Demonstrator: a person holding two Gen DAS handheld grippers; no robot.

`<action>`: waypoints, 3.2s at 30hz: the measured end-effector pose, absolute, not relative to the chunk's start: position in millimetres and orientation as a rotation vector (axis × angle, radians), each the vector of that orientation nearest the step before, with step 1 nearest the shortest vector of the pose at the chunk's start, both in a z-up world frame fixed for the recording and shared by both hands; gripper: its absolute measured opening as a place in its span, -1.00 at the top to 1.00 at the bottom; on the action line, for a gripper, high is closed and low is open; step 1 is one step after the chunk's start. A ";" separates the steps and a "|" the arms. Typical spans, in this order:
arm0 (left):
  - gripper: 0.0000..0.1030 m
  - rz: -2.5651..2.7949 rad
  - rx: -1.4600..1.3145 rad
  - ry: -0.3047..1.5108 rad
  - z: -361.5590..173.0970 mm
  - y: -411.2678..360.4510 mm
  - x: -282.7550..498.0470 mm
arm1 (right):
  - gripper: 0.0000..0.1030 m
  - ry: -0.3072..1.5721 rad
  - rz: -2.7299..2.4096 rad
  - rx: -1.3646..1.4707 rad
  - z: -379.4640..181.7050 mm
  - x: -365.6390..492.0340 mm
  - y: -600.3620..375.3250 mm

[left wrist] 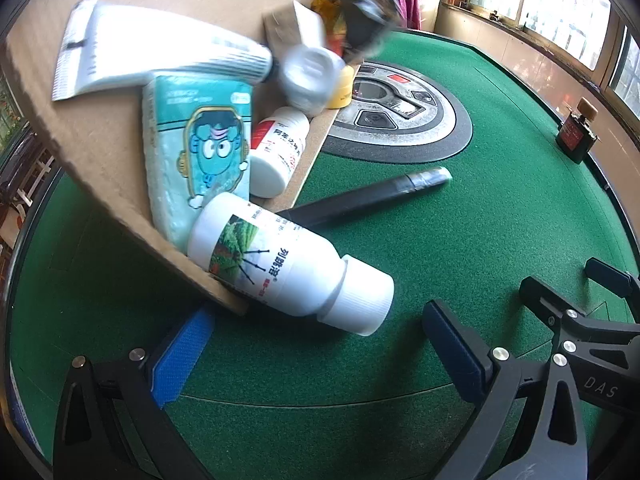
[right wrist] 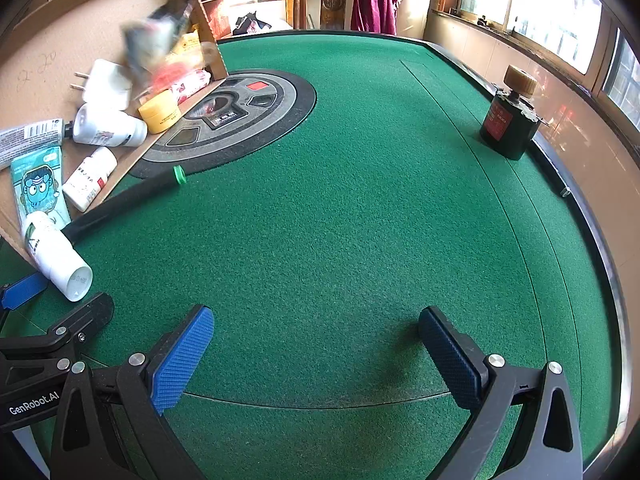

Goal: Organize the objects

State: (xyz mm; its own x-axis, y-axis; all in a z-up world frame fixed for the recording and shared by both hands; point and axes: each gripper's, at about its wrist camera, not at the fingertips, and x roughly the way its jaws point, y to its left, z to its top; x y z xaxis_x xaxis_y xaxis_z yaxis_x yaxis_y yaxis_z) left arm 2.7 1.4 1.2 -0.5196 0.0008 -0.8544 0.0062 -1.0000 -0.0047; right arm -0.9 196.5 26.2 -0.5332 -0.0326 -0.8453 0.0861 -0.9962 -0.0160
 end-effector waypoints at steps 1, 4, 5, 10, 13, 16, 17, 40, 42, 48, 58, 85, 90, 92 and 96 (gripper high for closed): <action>-1.00 -2.736 1.538 0.011 1.1 1.4 2.7 | -1.00 0.085 -2.692 1.482 26.4 -0.3 197.0; -1.00 -2.735 1.538 0.011 0.2 0.8 1.0 | -1.00 0.086 -2.692 1.481 25.7 -2.0 193.7; -1.00 -2.736 1.538 0.011 0.2 0.9 0.8 | -1.00 0.086 -2.692 1.482 25.7 -2.1 193.7; -1.00 -2.733 1.534 0.009 -0.7 0.6 1.7 | -1.00 0.086 -2.692 1.481 26.2 -1.7 193.2; -1.00 -2.736 1.537 0.014 -0.8 0.4 1.2 | -1.00 0.086 -2.693 1.481 26.5 -0.8 192.3; -1.00 -2.736 1.538 0.015 -1.4 -1.3 0.0 | -1.00 0.086 -2.692 1.482 26.5 -0.7 191.9; -1.00 -2.736 1.538 0.015 -1.5 -1.4 -0.4 | -1.00 0.086 -2.692 1.481 26.6 -0.5 191.8; -1.00 -2.737 1.534 0.014 -2.4 -0.6 -0.6 | -1.00 0.084 -2.692 1.482 26.1 -1.0 192.7; -1.00 -2.737 1.535 0.014 -2.2 -0.7 -0.7 | -1.00 0.084 -2.692 1.482 26.1 -1.0 192.8; -1.00 -2.737 1.535 0.014 -2.3 -0.6 -0.7 | -1.00 0.085 -2.692 1.482 26.1 -1.2 193.1; -1.00 -2.735 1.534 0.014 -2.4 -0.9 -0.8 | -1.00 0.085 -2.692 1.482 26.0 -1.4 193.3; -1.00 -2.801 1.559 0.252 10.4 -38.6 20.5 | -0.99 0.160 -2.737 1.272 82.1 1.0 218.6; -1.00 -2.785 1.527 0.258 17.0 -41.2 26.9 | -1.00 0.036 -2.740 1.052 128.7 -17.9 201.8; -1.00 -2.786 1.494 0.214 20.0 -37.9 30.0 | -1.00 0.046 -2.742 0.980 133.6 -30.4 185.8; -1.00 -2.744 1.502 0.290 17.6 -45.6 27.7 | -0.99 -0.003 -2.691 0.901 107.8 -39.3 181.3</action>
